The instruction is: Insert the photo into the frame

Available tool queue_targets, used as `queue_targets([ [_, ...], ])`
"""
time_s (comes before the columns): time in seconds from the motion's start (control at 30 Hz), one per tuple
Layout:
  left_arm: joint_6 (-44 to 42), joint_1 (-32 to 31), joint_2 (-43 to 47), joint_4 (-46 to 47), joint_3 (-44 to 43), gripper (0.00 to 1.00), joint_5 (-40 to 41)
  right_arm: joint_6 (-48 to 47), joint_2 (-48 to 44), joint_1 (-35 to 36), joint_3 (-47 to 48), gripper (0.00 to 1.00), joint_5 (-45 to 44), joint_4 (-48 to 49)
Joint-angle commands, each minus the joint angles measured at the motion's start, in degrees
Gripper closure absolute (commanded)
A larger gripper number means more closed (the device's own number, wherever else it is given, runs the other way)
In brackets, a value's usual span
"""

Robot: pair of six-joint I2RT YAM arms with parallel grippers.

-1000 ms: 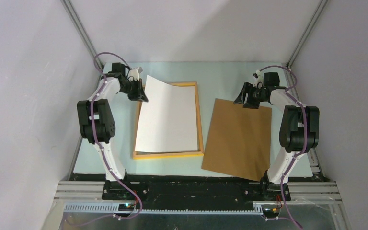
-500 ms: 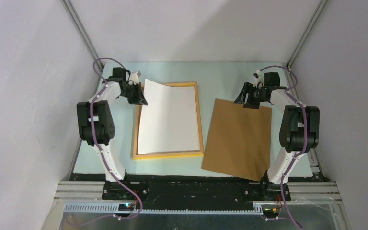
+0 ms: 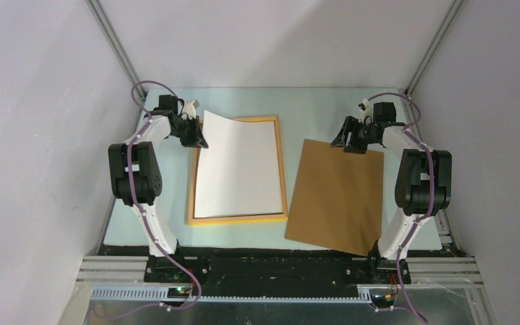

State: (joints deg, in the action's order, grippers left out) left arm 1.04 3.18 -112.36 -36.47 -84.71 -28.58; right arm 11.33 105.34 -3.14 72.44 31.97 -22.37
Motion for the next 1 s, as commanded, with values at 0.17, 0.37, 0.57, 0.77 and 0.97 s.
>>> queue_targets([
  [0.17,-2.3,-0.7,0.7,0.7,-3.1,1.0,1.5,-0.8,0.5,-0.2,0.1,0.32,0.7,1.1],
  [0.37,-3.5,-1.2,-0.2,-0.3,-4.9,1.0,2.5,-0.8,0.7,-0.2,0.1,0.32,0.8,1.1],
  [0.57,-3.7,-1.8,-0.9,-1.0,-5.8,1.0,3.1,-0.8,0.8,-0.2,0.1,0.32,0.7,1.0],
  [0.77,-2.4,-1.9,-0.5,-1.0,-5.0,1.0,3.2,-0.9,0.9,-0.2,0.1,0.32,0.6,1.0],
  [0.97,-1.5,-1.9,-0.2,-1.0,-4.5,1.0,3.6,-1.0,0.9,-0.2,0.1,0.32,0.7,1.0],
])
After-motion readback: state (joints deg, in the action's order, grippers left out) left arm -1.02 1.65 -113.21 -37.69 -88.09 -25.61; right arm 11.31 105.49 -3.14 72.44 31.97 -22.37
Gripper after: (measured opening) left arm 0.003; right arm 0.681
